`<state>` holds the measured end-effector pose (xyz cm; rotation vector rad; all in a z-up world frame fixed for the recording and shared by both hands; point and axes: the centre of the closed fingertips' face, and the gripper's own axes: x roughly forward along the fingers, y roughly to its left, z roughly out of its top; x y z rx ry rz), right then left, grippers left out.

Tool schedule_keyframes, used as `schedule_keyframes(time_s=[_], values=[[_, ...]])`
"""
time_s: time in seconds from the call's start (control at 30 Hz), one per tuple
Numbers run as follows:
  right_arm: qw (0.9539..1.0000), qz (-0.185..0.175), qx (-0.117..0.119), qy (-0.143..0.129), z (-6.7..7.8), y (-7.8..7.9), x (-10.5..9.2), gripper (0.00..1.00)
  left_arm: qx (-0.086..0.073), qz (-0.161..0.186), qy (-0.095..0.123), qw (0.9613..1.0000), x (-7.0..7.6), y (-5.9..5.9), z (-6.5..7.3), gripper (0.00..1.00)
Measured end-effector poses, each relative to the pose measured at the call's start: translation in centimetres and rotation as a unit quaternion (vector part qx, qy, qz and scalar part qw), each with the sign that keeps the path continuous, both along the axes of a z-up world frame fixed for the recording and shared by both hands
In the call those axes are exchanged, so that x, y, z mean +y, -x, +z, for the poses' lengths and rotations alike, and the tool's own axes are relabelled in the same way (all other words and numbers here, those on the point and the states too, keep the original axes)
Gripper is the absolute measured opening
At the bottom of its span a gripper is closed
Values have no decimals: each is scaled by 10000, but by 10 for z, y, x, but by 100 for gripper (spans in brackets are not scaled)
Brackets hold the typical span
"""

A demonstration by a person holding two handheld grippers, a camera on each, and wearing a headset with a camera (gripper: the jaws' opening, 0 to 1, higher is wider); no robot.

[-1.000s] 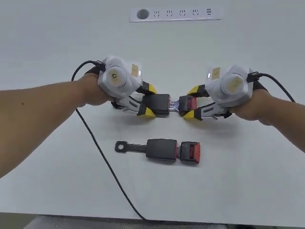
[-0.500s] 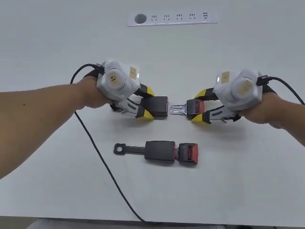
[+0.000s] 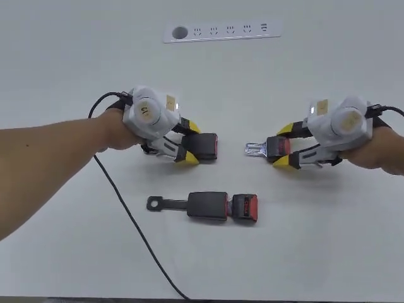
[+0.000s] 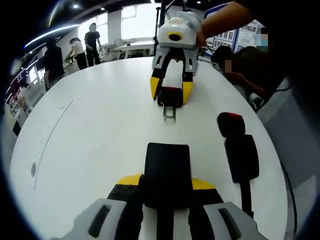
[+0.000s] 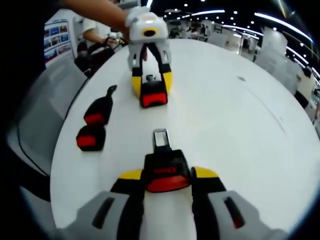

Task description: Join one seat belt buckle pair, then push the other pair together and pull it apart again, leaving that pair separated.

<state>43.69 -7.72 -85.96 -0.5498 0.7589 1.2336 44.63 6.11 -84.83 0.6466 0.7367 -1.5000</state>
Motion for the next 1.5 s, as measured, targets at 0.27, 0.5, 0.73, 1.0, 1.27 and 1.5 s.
schedule_keyframes(time_s=[0.27,0.5,0.73,1.0,1.27,1.5], values=[[10000,-37,28,64,2,5,-21,36,8,4,18,10000,0,0,0,35],[9999,-75,73,131,9,11,-36,37,7,1,22,10000,0,-1,0,35],[9998,-49,35,174,13,11,-38,37,-36,-32,-29,10000,0,-1,0,35],[9998,-56,85,167,14,13,-37,44,134,-51,-119,9998,-4,8,3,52],[9984,-536,-61,177,16,5,-39,63,145,612,58,9980,-3,4,23,75],[9923,-1146,-448,-147,36,-5,-31,74,-150,1799,564,9820,13,-15,56,100]])
